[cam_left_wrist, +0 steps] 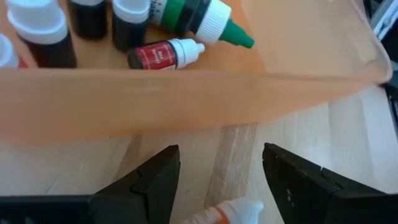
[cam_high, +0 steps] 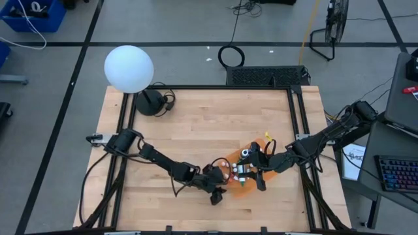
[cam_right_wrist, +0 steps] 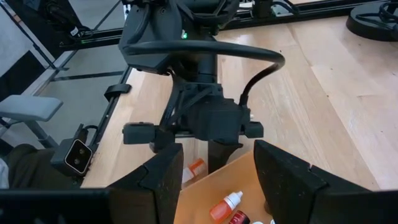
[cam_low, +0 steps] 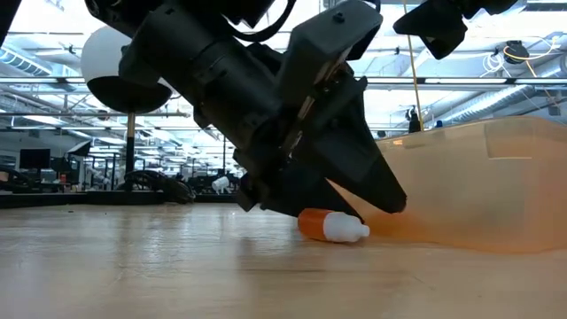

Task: Pick & Place food coloring
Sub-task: Put the small yellow food coloring bottle into the orange bin

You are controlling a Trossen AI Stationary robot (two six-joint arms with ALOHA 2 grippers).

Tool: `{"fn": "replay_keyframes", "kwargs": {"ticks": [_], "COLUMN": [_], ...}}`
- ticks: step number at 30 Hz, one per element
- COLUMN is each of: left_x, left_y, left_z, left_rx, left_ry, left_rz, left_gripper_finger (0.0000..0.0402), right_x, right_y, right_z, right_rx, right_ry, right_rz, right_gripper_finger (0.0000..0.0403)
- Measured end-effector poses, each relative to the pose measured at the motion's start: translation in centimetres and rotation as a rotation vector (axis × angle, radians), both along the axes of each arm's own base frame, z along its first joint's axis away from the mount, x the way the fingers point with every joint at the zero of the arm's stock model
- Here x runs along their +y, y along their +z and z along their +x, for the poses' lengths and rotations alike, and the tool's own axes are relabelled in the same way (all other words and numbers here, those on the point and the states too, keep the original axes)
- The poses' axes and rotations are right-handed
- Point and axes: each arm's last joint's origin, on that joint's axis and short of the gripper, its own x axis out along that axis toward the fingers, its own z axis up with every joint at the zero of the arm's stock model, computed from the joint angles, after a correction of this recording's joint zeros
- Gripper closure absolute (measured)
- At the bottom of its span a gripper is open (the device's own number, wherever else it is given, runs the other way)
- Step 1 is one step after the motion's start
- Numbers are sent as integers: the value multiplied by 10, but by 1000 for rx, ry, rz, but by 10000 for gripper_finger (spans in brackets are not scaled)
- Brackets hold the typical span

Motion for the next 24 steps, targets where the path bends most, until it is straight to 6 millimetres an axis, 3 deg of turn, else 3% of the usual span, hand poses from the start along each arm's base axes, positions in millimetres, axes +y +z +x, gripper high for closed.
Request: {"fn": "replay_keyframes", "kwargs": {"ticks": [10,16,24], "left_x": [6,20,24], "left_y": [-1,4,0], "left_z": [0,5,1], "left_rx": [-25,-51,-10], "left_ry": [-289,-396,-578], "left_rz": [258,274,416], "left_gripper_finger": [167,167,167], "right_x": [0,0,-1], "right_y": [0,0,-9], "right_z": [0,0,-2], "right_rx": [0,1,20], "right_ry": [3,6,3], "right_rz": [-6,-5,-10], "right_gripper_finger": [216,216,216]}}
